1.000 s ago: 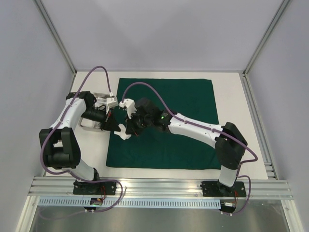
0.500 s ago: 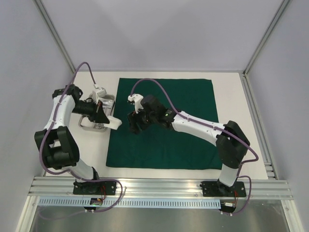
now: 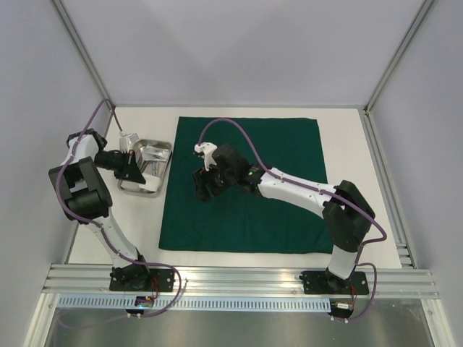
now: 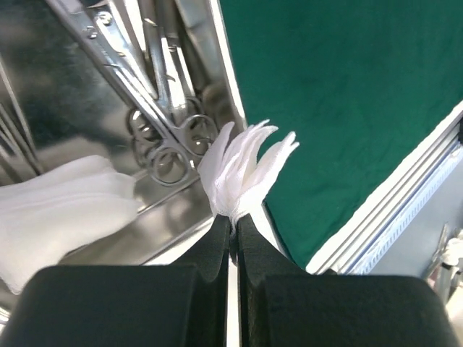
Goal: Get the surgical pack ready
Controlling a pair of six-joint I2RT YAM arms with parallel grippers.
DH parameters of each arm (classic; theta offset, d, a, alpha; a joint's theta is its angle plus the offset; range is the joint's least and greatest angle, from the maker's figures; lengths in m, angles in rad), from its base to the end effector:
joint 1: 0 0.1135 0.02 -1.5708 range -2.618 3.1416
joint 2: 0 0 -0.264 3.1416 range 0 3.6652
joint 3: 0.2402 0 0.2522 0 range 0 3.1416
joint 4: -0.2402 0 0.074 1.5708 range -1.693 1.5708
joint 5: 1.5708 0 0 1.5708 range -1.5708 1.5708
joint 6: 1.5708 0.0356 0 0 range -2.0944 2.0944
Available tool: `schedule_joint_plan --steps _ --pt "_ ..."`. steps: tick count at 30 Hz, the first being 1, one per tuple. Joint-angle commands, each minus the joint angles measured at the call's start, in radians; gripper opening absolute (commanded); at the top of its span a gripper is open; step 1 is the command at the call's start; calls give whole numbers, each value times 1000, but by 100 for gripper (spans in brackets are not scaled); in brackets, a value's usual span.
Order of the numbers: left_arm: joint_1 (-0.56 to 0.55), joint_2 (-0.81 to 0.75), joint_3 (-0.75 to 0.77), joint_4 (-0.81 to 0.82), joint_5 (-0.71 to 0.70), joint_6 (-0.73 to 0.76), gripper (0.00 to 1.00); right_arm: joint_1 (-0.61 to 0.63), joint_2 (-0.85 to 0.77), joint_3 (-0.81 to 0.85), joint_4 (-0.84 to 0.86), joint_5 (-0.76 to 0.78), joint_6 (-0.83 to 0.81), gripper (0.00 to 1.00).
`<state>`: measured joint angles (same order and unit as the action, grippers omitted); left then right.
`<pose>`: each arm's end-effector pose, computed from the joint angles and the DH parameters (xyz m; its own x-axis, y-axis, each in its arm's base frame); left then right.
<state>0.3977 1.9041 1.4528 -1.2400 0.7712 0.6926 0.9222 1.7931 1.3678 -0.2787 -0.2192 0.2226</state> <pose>0.3240 0.1092 0.2113 -0.9310 0.1055 -0.3493 0.3113 0.7293 -0.6093 0.2409 0.3306 0.2542 -0.5752 -0.4021 -0.7124 -0.7700 0.5601 0.3056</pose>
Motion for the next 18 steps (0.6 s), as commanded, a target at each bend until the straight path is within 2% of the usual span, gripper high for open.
schedule_joint_plan --steps 1,13,16,18 --pt "12 35 69 27 2 -64 0 4 -31 -9 36 -12 12 70" --pt "13 148 86 79 -39 -119 0 3 -21 -4 38 -19 12 70" --pt "12 151 77 108 -61 -133 5 3 -17 -1 38 -25 14 70" --pt "12 133 69 126 -78 -145 18 3 -18 -1 38 -26 15 70"
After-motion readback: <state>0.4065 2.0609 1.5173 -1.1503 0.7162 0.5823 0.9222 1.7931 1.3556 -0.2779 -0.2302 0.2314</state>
